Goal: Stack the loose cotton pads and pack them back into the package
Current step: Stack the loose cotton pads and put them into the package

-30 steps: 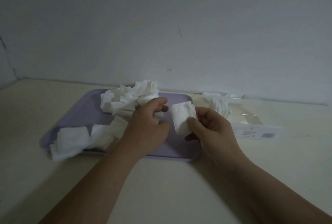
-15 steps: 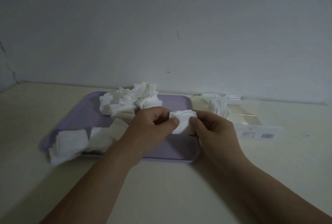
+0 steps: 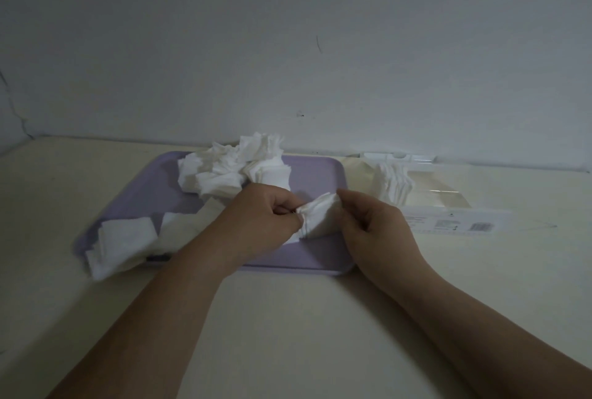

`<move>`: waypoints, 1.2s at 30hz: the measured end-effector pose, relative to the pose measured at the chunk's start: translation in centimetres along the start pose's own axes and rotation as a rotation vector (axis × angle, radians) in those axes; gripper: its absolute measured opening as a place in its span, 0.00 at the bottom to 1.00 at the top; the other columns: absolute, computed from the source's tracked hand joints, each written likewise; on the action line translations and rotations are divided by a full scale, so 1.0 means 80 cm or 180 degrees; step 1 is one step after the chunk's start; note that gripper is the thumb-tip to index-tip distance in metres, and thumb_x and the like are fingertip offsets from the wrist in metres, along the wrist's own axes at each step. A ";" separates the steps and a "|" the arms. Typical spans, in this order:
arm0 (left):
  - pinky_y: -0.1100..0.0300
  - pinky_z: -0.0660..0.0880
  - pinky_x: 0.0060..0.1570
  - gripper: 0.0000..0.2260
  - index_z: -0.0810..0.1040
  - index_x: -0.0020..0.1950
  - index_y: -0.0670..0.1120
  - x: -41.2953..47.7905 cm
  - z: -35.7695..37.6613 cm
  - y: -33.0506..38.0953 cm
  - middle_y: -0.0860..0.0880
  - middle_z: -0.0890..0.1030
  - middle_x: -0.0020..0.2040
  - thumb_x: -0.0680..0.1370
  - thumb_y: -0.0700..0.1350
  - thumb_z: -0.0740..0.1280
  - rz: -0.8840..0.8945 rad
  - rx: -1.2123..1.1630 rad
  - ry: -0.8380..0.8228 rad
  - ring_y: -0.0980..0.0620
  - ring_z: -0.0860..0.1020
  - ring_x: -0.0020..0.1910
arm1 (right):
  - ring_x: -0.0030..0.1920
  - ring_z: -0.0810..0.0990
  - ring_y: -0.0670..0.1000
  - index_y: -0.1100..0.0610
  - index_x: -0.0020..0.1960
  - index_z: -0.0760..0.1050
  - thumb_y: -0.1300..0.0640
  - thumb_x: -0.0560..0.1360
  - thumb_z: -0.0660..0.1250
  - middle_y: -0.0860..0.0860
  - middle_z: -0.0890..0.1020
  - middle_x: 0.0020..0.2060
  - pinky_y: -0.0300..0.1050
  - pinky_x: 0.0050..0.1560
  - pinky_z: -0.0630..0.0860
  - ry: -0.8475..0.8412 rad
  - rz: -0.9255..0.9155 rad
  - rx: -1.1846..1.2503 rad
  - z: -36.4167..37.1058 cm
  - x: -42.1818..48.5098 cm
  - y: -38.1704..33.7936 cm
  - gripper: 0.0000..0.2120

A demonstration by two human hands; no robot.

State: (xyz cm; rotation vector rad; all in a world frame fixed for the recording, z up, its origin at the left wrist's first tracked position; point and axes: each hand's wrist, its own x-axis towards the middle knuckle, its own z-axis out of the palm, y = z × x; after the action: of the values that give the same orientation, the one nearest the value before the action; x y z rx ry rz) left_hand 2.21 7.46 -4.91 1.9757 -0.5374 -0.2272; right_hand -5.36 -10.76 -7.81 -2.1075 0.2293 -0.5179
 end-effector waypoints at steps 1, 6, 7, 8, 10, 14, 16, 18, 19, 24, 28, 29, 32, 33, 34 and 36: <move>0.59 0.71 0.38 0.06 0.88 0.44 0.50 0.000 0.002 -0.001 0.55 0.80 0.31 0.76 0.41 0.72 0.0029 0.0002 -0.0015 0.57 0.73 0.32 | 0.58 0.80 0.35 0.51 0.73 0.75 0.62 0.81 0.65 0.45 0.85 0.61 0.25 0.59 0.73 -0.0024 0.0016 0.0003 0.000 -0.001 -0.001 0.21; 0.62 0.67 0.35 0.07 0.87 0.45 0.50 0.003 0.007 -0.002 0.55 0.77 0.31 0.75 0.39 0.71 0.0132 0.0132 0.0007 0.58 0.71 0.31 | 0.59 0.78 0.36 0.48 0.76 0.70 0.64 0.81 0.62 0.50 0.83 0.63 0.15 0.52 0.66 -0.0120 -0.0013 -0.0099 0.002 -0.005 -0.004 0.26; 0.63 0.67 0.35 0.07 0.87 0.46 0.50 0.003 0.007 -0.003 0.55 0.76 0.31 0.74 0.40 0.72 0.0137 0.0148 0.0032 0.58 0.71 0.30 | 0.59 0.79 0.37 0.47 0.75 0.71 0.65 0.81 0.62 0.49 0.84 0.62 0.16 0.52 0.66 -0.0094 0.0010 -0.0094 0.002 -0.004 -0.003 0.26; 0.63 0.67 0.34 0.03 0.87 0.45 0.50 0.002 0.009 -0.003 0.55 0.75 0.30 0.74 0.42 0.74 0.0154 0.0167 0.0046 0.58 0.70 0.30 | 0.57 0.80 0.38 0.47 0.75 0.72 0.65 0.80 0.62 0.49 0.84 0.61 0.16 0.51 0.67 -0.0070 0.0027 -0.0080 0.002 -0.004 -0.004 0.25; 0.65 0.66 0.32 0.06 0.85 0.43 0.49 0.001 0.012 -0.003 0.57 0.73 0.28 0.72 0.50 0.77 0.0294 0.0320 0.0103 0.60 0.68 0.28 | 0.51 0.81 0.34 0.47 0.73 0.73 0.65 0.80 0.63 0.48 0.85 0.58 0.17 0.49 0.67 -0.0046 0.0051 -0.0028 0.002 -0.004 -0.006 0.25; 0.66 0.67 0.32 0.04 0.85 0.43 0.48 0.003 0.010 -0.001 0.58 0.75 0.28 0.77 0.46 0.73 0.0260 0.0287 0.0286 0.62 0.70 0.27 | 0.46 0.78 0.24 0.48 0.70 0.76 0.59 0.78 0.71 0.42 0.84 0.52 0.19 0.48 0.70 -0.0030 0.0073 0.0075 -0.001 -0.003 -0.008 0.21; 0.64 0.70 0.35 0.06 0.86 0.45 0.48 0.002 0.005 0.003 0.54 0.79 0.32 0.79 0.47 0.72 0.0062 0.0057 0.0219 0.58 0.74 0.31 | 0.50 0.81 0.29 0.48 0.66 0.79 0.54 0.77 0.73 0.40 0.86 0.52 0.28 0.54 0.77 0.0001 0.0111 0.0136 -0.002 -0.002 -0.008 0.18; 0.66 0.70 0.33 0.08 0.86 0.45 0.47 0.001 0.003 0.005 0.55 0.79 0.30 0.80 0.49 0.70 -0.0107 -0.0183 0.0181 0.58 0.75 0.30 | 0.49 0.84 0.35 0.47 0.62 0.82 0.51 0.77 0.74 0.40 0.87 0.49 0.31 0.51 0.79 0.0036 0.0110 0.0168 -0.003 -0.002 -0.009 0.14; 0.68 0.70 0.30 0.10 0.85 0.43 0.46 -0.001 0.003 0.008 0.56 0.79 0.28 0.81 0.48 0.70 -0.0176 -0.0301 0.0188 0.59 0.74 0.29 | 0.48 0.84 0.36 0.47 0.59 0.83 0.51 0.77 0.74 0.40 0.88 0.47 0.29 0.48 0.78 0.0052 0.0089 0.0221 -0.003 -0.002 -0.008 0.11; 0.63 0.60 0.23 0.12 0.82 0.37 0.41 -0.004 0.001 0.022 0.46 0.79 0.28 0.80 0.40 0.68 -0.0525 -0.1067 0.0163 0.55 0.71 0.23 | 0.42 0.86 0.41 0.47 0.51 0.84 0.54 0.78 0.73 0.41 0.88 0.41 0.37 0.43 0.79 0.0103 0.0000 0.0600 -0.004 -0.002 -0.009 0.04; 0.61 0.58 0.25 0.09 0.82 0.34 0.40 -0.005 -0.001 0.023 0.41 0.81 0.31 0.72 0.43 0.70 -0.0570 -0.1246 0.0045 0.51 0.73 0.26 | 0.44 0.87 0.47 0.46 0.50 0.84 0.55 0.78 0.73 0.44 0.89 0.42 0.50 0.50 0.82 0.0116 -0.0083 0.0770 -0.003 -0.004 -0.010 0.05; 0.61 0.58 0.24 0.08 0.83 0.33 0.41 -0.004 -0.001 0.022 0.41 0.82 0.32 0.69 0.44 0.70 -0.0569 -0.1285 0.0026 0.50 0.73 0.27 | 0.44 0.87 0.47 0.46 0.52 0.83 0.56 0.78 0.72 0.45 0.89 0.43 0.51 0.51 0.82 0.0109 -0.0115 0.0813 -0.003 -0.004 -0.010 0.06; 0.62 0.58 0.24 0.09 0.83 0.33 0.41 -0.003 -0.003 0.018 0.40 0.82 0.33 0.72 0.42 0.70 -0.0546 -0.1300 -0.0073 0.50 0.73 0.28 | 0.49 0.86 0.47 0.47 0.59 0.82 0.59 0.79 0.71 0.46 0.88 0.49 0.47 0.54 0.82 0.0076 -0.0235 0.0909 -0.003 -0.004 -0.011 0.12; 0.62 0.58 0.24 0.10 0.83 0.35 0.40 -0.003 -0.003 0.018 0.41 0.82 0.32 0.75 0.40 0.70 -0.0514 -0.1260 -0.0118 0.51 0.73 0.27 | 0.51 0.86 0.46 0.47 0.62 0.80 0.60 0.79 0.71 0.45 0.87 0.52 0.46 0.55 0.81 0.0076 -0.0322 0.0879 -0.003 -0.005 -0.012 0.14; 0.62 0.58 0.24 0.10 0.83 0.37 0.38 -0.004 -0.002 0.018 0.42 0.81 0.31 0.78 0.38 0.69 -0.0490 -0.1208 -0.0140 0.52 0.73 0.27 | 0.54 0.85 0.45 0.47 0.64 0.79 0.61 0.79 0.71 0.45 0.86 0.55 0.44 0.57 0.80 0.0084 -0.0446 0.0794 -0.003 -0.005 -0.011 0.17; 0.63 0.60 0.23 0.10 0.83 0.41 0.35 -0.004 -0.002 0.018 0.44 0.80 0.30 0.79 0.37 0.68 -0.0464 -0.1096 -0.0113 0.54 0.73 0.26 | 0.59 0.83 0.45 0.47 0.65 0.78 0.62 0.79 0.71 0.44 0.84 0.57 0.40 0.62 0.77 0.0085 -0.0741 0.0535 -0.005 -0.006 -0.012 0.18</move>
State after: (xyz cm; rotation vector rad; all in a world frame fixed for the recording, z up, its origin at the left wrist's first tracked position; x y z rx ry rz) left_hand 1.60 7.20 -3.58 1.6775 -0.3495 -0.4181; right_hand -6.01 -10.33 -6.99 -1.9739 -0.0449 -0.6789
